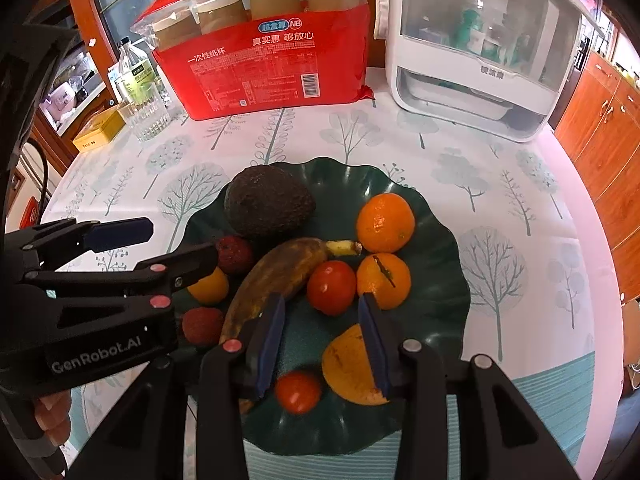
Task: Organize fruits
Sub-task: 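Lower and release the yellow fruit with the left gripper while the right releases the tomato, then move the right gripper back to the last red tomato on the white plate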
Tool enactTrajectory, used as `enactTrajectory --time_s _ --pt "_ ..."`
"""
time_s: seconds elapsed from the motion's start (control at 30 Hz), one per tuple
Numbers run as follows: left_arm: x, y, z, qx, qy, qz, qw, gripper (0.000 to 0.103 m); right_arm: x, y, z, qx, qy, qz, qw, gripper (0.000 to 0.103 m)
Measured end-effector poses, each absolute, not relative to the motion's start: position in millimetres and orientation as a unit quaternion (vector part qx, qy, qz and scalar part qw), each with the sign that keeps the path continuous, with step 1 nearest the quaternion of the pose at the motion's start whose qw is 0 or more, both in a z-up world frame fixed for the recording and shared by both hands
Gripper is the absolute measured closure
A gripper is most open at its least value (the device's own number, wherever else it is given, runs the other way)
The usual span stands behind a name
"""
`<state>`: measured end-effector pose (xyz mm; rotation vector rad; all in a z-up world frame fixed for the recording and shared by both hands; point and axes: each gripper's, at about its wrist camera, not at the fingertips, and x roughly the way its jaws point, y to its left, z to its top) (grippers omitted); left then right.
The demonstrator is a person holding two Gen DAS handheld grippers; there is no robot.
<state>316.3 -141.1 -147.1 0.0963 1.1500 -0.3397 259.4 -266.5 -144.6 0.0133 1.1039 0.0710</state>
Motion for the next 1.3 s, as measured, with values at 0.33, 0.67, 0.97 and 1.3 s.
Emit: enactTrajectory --time_s 0.33,0.67,0.97,1.3 --pt "304 -128 -136 0.032 0.536 -0.159 0.829 0.019 253 -266 -141 0.014 0.524 0.032 0.851 0.064" --pt "285 -118 -127 0.039 0.53 -0.147 0.834 0.019 235 -263 -135 0.026 0.525 0.03 0.85 0.064" --pt "261 -93 -126 0.018 0.533 -0.14 0.834 0.019 212 -258 -139 0.047 0.534 0.024 0.844 0.063" --pt "226 -48 -119 -0.001 0.527 -0.131 0.84 0.019 177 -231 -130 0.043 0.527 0.034 0.848 0.063"
